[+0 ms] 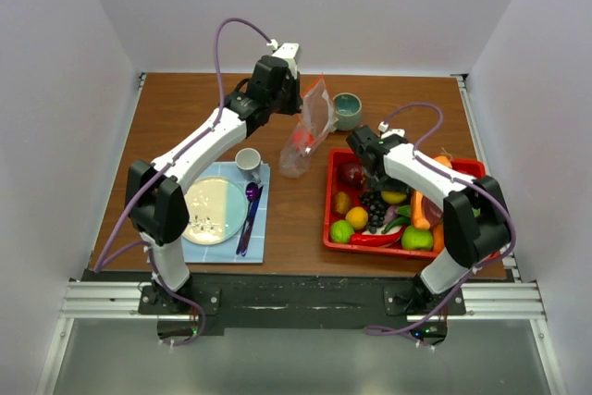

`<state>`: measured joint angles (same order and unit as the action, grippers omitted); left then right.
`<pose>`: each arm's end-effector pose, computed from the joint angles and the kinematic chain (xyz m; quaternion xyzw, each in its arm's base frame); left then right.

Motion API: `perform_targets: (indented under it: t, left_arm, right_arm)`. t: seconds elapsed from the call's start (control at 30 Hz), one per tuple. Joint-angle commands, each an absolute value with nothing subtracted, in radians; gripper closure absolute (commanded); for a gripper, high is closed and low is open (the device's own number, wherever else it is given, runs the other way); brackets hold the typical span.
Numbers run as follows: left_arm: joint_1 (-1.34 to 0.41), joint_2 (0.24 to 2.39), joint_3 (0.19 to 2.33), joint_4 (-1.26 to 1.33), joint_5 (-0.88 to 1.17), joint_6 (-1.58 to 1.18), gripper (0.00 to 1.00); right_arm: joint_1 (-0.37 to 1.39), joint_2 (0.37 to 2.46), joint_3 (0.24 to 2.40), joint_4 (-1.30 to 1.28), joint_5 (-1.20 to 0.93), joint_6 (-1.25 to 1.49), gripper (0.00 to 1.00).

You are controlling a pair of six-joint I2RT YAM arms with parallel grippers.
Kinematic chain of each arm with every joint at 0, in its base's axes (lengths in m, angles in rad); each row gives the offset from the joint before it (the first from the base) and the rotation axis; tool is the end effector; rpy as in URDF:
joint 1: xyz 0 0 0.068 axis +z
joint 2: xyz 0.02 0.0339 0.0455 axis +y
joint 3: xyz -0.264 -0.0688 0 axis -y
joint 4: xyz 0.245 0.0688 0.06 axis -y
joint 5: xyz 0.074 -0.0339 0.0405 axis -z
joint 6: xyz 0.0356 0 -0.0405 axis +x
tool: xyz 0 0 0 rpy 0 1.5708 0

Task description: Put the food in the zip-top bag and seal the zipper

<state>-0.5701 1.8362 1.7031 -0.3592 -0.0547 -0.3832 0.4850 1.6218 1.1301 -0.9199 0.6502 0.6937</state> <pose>0.3686 -0.2340 0.3434 0.0661 0.8553 -0.2147 0.4668 0.2701 0.1180 0.2133 0.1237 0.9368 -0.2228 0.2396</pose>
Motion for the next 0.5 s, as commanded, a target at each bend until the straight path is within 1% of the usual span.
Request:
perform_targets:
  t: [0.0,0.03,0.1,0.2,0.3,0.37,0.47]
  left_arm:
    - [-0.572,1.816,1.71,-0.321,-0.046,-0.379,1.0]
    - [-0.574,1.816,1.709,-0.321,-0.048,-0.38,1.0]
    - [-0.574,1.818,1.709,-0.322,-0.046,-0.379,1.0]
    - [-0.572,1.819,1.71,-0.321,-0.041,-0.38,1.0]
    - [-0.574,1.827,1.718,-0.324,-0.038,-0.382,1.0]
    - [-0.572,1.829,1.724,-0.325,-0.034,-0.387,1.0]
    - [-0.572,1.83,1.733,-0.328,-0.026,-0.393,1.0]
  right_arm:
    - [0.483,1.53,1.18,-0.911,0.597,0.678,0.65]
    - [0.483,1.513,1.187,-0.908,0.563,0.67,0.74]
    - [0.483,1.459,1.222,-0.905,0.522,0.634,0.78]
    - [0.485,1.384,1.281,-0.874,0.421,0.574,0.78]
    - [0.485,1.321,1.336,-0.79,0.269,0.545,0.78]
    - [0.492,1.316,1.385,-0.71,0.185,0.552,0.77]
    - [0.511,1.368,1.486,-0.657,0.129,0.569,0.76]
